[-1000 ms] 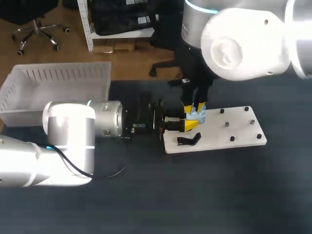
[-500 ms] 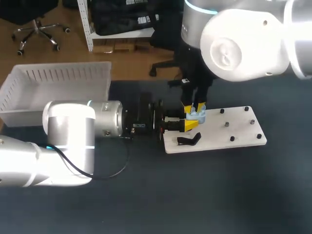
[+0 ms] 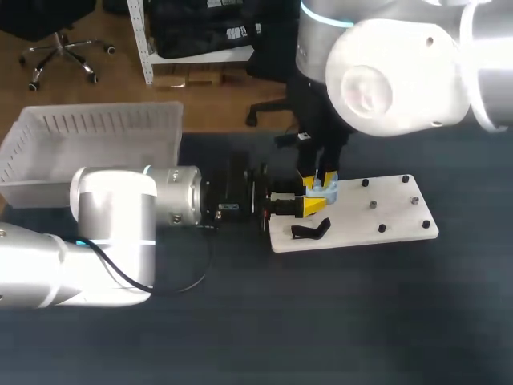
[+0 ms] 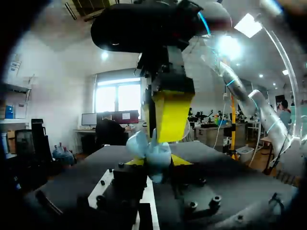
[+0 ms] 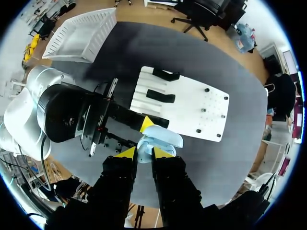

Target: Pick up each earbud case from the left stands, insert the matching earbuds, close the lid, and place the case in the box.

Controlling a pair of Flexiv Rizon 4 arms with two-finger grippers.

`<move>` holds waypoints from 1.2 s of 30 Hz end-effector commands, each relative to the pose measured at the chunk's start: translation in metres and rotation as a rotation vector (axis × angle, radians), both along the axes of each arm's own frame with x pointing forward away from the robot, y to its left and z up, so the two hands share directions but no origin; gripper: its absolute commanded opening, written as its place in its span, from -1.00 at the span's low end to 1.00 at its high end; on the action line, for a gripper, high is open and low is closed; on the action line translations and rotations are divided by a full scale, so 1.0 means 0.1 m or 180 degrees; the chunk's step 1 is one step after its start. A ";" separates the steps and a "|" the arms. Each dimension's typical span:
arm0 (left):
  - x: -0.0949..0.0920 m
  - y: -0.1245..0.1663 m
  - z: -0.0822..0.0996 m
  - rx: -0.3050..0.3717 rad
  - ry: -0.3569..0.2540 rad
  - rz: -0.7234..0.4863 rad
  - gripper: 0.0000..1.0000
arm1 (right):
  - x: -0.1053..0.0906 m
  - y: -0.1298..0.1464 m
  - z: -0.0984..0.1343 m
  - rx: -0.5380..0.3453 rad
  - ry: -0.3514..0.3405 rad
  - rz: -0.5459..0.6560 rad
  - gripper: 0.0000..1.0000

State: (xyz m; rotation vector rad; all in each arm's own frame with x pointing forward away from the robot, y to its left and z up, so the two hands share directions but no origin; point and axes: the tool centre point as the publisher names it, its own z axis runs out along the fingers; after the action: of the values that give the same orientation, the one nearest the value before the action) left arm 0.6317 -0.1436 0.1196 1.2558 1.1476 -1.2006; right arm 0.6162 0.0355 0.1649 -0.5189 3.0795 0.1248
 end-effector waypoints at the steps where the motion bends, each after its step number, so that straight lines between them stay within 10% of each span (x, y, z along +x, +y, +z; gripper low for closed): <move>1: 0.00 -0.01 0.00 -0.0005 -0.0002 -0.0002 -1.00 | 0.01 0.00 -0.02 -0.0004 0.0008 -0.0002 -1.00; 4: 0.00 -0.01 0.00 -0.0005 -0.0002 -0.0002 -1.00 | 0.00 0.00 -0.01 -0.0003 0.0021 -0.0001 -0.11; 10: 0.00 -0.01 0.00 -0.0005 -0.0002 -0.0002 -1.00 | -0.04 -0.01 0.04 0.0005 0.0007 0.0012 0.76; 36: 0.00 -0.01 0.00 -0.0005 -0.0002 -0.0002 -1.00 | -0.16 -0.64 0.17 -0.0011 -0.0147 -0.0749 0.90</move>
State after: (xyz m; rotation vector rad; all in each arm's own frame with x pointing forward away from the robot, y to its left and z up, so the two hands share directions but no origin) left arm 0.6317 -0.1440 0.1200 1.2559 1.1464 -1.2011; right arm 0.6073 -0.0180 0.1834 -0.1678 3.1092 0.0794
